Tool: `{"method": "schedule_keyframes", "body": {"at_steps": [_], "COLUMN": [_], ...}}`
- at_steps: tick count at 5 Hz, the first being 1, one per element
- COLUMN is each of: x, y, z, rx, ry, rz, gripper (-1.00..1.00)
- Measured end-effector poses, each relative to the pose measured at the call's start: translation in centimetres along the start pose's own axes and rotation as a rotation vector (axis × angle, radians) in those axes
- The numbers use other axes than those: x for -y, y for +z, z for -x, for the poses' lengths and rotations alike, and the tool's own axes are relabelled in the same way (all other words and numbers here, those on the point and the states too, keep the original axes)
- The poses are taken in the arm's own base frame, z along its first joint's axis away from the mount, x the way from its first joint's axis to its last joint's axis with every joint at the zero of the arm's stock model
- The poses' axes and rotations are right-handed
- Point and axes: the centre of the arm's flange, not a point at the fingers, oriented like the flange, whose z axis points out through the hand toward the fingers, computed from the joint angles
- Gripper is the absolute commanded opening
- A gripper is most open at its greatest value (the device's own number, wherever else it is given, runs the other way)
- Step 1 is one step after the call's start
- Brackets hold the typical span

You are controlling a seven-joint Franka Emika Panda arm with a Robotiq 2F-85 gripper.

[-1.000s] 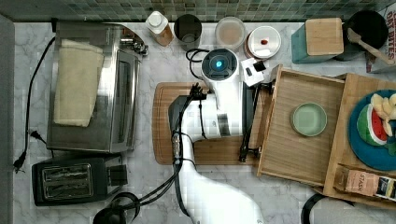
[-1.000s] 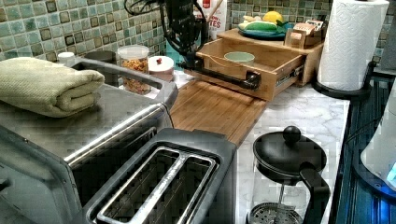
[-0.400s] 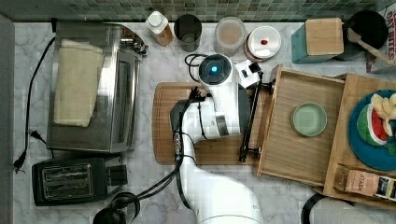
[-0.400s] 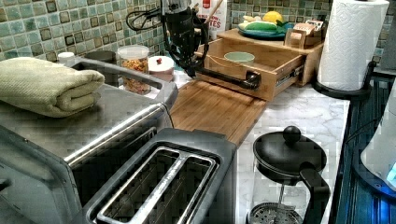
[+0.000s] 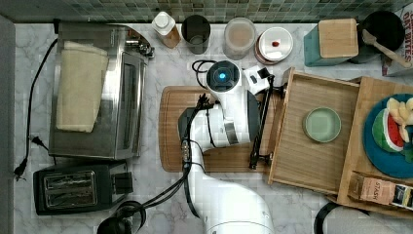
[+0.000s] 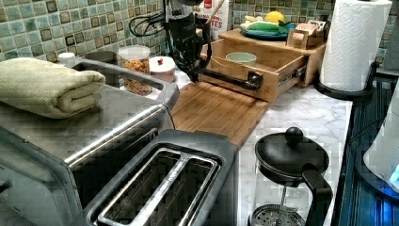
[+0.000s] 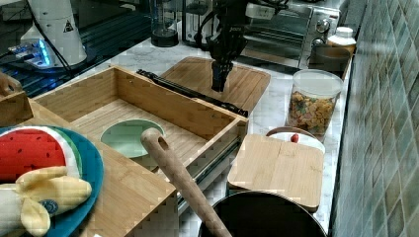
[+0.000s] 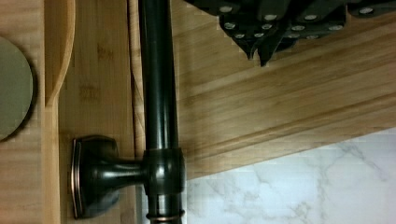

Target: Close the drawer.

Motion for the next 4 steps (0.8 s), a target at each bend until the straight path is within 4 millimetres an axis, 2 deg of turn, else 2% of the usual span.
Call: {"method": "schedule_keyframes", "body": {"at_steps": [2, 4], "x": [-1.3, -4.2], "y": [2.2, 5.1], "z": [1.0, 2.0], "rx": [0.021, 0.056], "ry": [-0.054, -0.136], "rz": [-0.006, -0.030], "gripper": [-1.00, -1.00]}}
